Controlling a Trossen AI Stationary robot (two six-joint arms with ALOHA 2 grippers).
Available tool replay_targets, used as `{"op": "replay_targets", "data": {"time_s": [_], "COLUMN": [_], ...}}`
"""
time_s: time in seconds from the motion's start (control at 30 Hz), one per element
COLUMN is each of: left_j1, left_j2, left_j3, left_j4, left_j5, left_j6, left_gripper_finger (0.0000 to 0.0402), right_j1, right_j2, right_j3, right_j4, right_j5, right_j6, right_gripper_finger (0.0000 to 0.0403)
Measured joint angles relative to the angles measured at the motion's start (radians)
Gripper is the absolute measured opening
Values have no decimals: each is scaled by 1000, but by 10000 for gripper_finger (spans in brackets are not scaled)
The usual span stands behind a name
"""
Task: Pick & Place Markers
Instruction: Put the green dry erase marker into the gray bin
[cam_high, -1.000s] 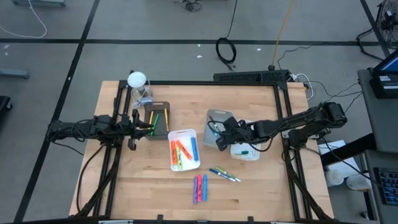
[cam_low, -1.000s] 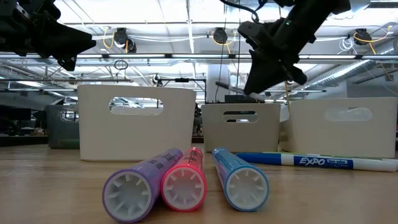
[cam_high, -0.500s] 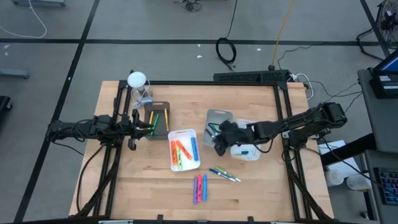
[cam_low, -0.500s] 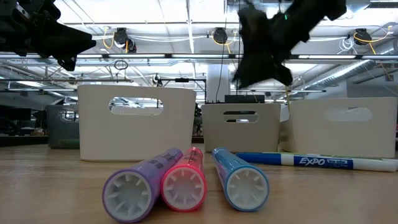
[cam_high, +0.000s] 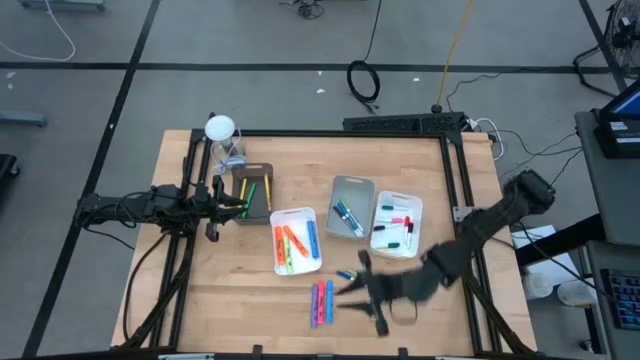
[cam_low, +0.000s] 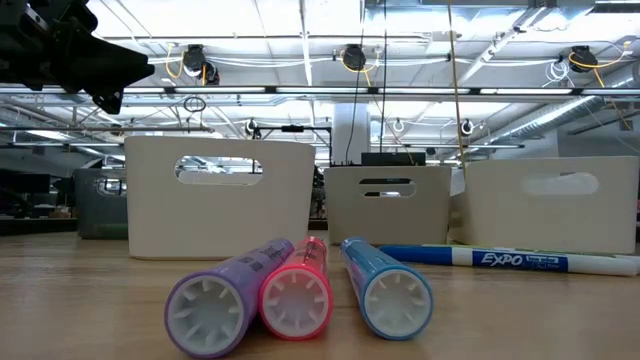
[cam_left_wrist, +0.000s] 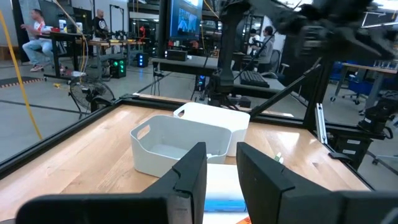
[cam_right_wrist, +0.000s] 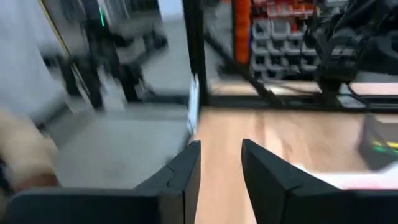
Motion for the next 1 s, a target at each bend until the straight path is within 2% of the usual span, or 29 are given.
{"op": "replay_targets", "data": {"time_s": [0.07,0.17,0.37,0.47,0.6,1.0], "left_j1": [0,0,0,0,0,0], "left_j2": [0,0,0,0,0,0], "left_j3": [0,0,0,0,0,0], "left_j4": [0,0,0,0,0,0], "left_j5": [0,0,0,0,0,0], "left_j6": [0,0,0,0,0,0], "left_gripper_finger": [90,90,90,90,90,90], "right_j1": [60,92,69,53,29,-70], "right_j2": [48,116,196,244,309,369], "right_j3": [62,148,164,164,163,163], "right_j4": [-108,-289,-714,-864,-921,-971], "right_j5": [86,149,156,137,52,21], "right_j6": [-47,-4,329,430,445,423], "right_gripper_finger": [110,125,131,123,116,114]}}
